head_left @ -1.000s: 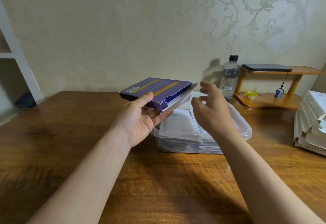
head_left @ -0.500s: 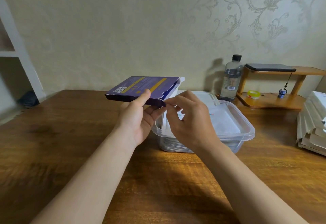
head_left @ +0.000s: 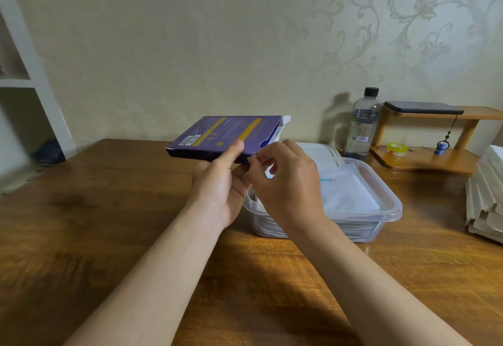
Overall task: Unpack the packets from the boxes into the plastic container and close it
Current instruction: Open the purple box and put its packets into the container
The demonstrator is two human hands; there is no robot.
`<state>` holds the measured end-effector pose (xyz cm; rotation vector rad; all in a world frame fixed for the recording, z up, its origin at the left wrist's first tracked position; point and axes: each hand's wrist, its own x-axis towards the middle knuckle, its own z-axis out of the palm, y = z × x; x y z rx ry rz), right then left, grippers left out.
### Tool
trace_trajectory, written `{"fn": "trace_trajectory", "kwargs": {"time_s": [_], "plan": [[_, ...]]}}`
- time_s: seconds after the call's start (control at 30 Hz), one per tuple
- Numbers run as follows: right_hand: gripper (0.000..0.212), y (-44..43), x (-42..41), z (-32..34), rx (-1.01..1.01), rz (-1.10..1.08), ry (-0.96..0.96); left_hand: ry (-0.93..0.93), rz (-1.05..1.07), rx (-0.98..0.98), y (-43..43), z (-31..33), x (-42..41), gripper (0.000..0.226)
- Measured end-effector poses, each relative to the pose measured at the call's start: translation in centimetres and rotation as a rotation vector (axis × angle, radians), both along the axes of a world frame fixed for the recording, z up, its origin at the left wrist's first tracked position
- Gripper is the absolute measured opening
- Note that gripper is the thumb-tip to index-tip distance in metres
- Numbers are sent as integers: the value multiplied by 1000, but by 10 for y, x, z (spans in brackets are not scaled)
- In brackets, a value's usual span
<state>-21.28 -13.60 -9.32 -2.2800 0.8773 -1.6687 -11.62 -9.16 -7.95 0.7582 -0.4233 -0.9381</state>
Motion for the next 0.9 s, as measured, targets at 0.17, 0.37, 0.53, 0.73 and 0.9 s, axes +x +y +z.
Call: {"fn": "trace_trajectory", "kwargs": {"time_s": [0.17, 0.37, 0.53, 0.73, 0.9], "plan": [[10, -8, 0, 14, 189, 152, 28, 94, -28, -20, 1, 0, 15, 29], [20, -31, -7, 46, 667, 310, -91, 130, -78, -58, -1, -3, 17, 20], [20, -39, 0, 57, 784, 241, 13, 61, -61, -92, -4, -11, 10, 35], [12, -44, 0, 66, 1092, 426, -38, 48, -57, -82, -6, -13, 12, 39], [14, -46, 3, 64, 1165, 389, -138, 42, -49, -68, -6, -12, 10, 37]]}}
